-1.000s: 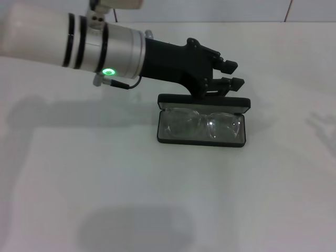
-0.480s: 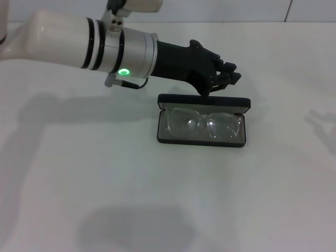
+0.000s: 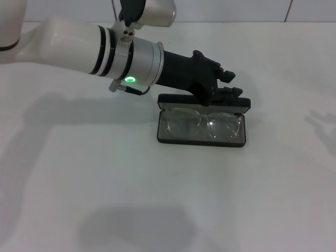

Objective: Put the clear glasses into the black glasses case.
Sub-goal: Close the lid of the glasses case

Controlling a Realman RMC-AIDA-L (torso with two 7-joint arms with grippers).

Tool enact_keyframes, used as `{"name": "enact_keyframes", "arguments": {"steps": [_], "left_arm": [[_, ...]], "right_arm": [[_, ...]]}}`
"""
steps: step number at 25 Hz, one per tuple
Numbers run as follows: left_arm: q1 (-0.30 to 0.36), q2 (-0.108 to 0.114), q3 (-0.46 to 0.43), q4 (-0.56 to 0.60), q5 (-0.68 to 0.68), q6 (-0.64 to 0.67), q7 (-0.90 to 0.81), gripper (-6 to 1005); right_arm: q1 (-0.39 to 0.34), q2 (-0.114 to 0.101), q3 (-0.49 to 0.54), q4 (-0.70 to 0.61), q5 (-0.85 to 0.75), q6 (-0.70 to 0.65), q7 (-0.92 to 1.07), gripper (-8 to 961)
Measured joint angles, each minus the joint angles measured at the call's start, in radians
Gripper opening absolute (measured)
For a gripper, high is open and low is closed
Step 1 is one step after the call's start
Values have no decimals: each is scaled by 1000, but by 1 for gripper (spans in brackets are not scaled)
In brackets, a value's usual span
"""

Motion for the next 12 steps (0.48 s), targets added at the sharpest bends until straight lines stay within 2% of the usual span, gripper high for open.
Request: {"name": "enact_keyframes", "arguments": {"steps": [9, 12], "left_arm": [[1, 0, 0, -25, 1, -33, -5, 398], [-1, 2, 1, -40, 1, -38, -6, 388]], "right_arm": [[8, -4, 0, 25, 1, 3, -15, 144], [10, -5, 0, 36, 1, 5, -22, 144]]}}
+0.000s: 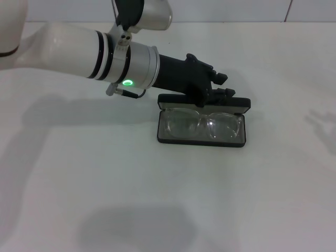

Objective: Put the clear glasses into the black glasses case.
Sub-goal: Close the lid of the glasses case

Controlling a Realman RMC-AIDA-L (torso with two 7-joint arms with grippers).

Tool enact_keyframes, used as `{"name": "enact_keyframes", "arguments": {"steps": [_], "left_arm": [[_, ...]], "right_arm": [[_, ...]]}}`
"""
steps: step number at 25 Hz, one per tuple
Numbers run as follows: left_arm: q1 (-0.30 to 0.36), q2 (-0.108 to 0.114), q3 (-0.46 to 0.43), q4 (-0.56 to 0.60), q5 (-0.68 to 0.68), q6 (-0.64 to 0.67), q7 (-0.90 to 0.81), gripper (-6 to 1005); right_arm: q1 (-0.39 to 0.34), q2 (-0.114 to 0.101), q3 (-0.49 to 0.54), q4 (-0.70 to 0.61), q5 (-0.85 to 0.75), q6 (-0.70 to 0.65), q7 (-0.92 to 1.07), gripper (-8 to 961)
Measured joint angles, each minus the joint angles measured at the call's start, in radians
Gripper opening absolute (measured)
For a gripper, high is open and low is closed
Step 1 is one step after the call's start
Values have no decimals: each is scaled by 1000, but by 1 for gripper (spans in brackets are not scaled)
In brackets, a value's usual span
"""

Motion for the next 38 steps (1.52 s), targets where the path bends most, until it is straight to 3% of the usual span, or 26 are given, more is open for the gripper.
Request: {"name": "enact_keyframes", "arguments": {"steps": [38], "left_arm": [[8, 0, -4, -77, -1, -19, 6, 345]], "right_arm": [[-3, 9, 0, 42, 1, 3, -52, 144]]}}
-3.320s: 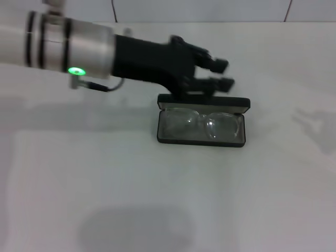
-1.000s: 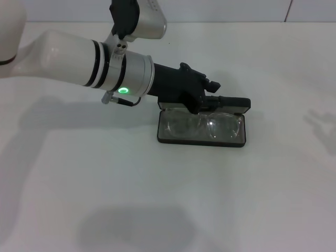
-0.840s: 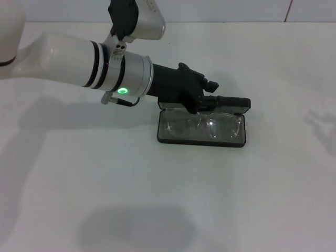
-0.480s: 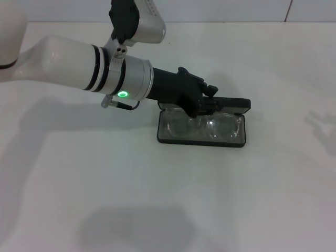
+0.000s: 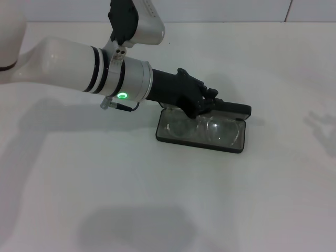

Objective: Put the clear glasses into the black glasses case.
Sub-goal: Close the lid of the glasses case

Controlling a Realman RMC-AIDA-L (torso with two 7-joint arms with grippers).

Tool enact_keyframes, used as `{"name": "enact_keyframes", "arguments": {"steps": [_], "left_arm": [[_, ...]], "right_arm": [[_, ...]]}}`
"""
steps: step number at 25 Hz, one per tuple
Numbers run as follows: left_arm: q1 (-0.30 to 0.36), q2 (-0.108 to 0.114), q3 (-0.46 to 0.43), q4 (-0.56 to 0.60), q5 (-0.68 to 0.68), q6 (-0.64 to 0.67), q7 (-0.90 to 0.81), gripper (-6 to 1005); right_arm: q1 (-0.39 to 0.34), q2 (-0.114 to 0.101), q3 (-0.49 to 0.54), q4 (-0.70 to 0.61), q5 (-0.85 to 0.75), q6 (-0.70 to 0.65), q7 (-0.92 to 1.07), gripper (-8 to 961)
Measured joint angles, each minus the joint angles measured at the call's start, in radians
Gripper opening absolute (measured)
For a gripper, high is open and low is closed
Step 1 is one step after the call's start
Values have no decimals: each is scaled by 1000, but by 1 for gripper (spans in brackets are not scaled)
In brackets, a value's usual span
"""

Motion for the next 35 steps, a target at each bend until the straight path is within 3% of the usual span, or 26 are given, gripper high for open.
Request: {"name": "enact_keyframes", "arguments": {"steps": [2, 7, 35], "left_arm": [[1, 0, 0, 0, 0, 0, 0, 343], [1, -1, 0, -1, 0, 0, 0, 220], [14, -1, 78, -2, 2, 27, 0, 227]], "right_arm": [[2, -2, 0, 9, 0, -2, -2, 144], [3, -3, 0, 12, 2, -5, -2, 143], [6, -6, 0, 12, 6, -5, -2, 143]]}}
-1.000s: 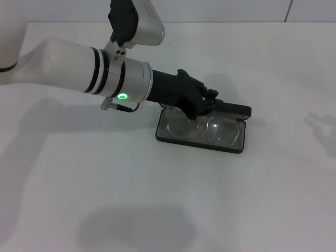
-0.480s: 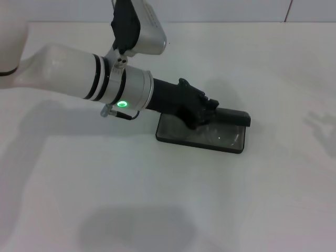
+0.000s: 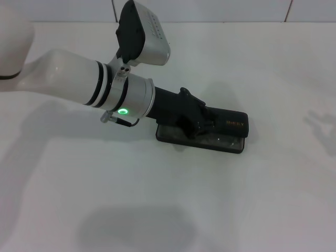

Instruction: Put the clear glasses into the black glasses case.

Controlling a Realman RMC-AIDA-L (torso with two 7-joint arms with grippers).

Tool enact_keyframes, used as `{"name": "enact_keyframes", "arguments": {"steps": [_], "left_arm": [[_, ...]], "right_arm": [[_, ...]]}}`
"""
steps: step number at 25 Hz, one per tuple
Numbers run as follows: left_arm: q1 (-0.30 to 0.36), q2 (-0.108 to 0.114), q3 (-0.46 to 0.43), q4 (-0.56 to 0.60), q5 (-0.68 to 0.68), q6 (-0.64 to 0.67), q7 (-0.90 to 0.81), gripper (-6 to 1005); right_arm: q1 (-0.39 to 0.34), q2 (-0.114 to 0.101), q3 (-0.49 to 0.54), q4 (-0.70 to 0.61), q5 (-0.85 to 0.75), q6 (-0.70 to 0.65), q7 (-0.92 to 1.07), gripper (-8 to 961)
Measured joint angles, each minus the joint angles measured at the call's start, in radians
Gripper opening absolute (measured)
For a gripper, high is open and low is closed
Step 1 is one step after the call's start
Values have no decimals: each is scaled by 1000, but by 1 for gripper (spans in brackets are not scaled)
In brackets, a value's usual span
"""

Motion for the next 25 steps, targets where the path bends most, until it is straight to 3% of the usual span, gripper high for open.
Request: {"name": "enact_keyframes", "arguments": {"steps": [16, 22, 25], "left_arm": [[30, -2, -2, 36, -10, 49, -7, 231], [116, 3, -19, 243, -13, 225, -83, 233], [171, 5, -101, 339, -22, 339, -100, 251]], "right_arm": [[0, -1, -6, 0, -4, -5, 0, 144], [-3, -3, -27, -2, -13, -12, 0, 147], [1, -4, -34, -11, -47, -13, 0, 148]]}}
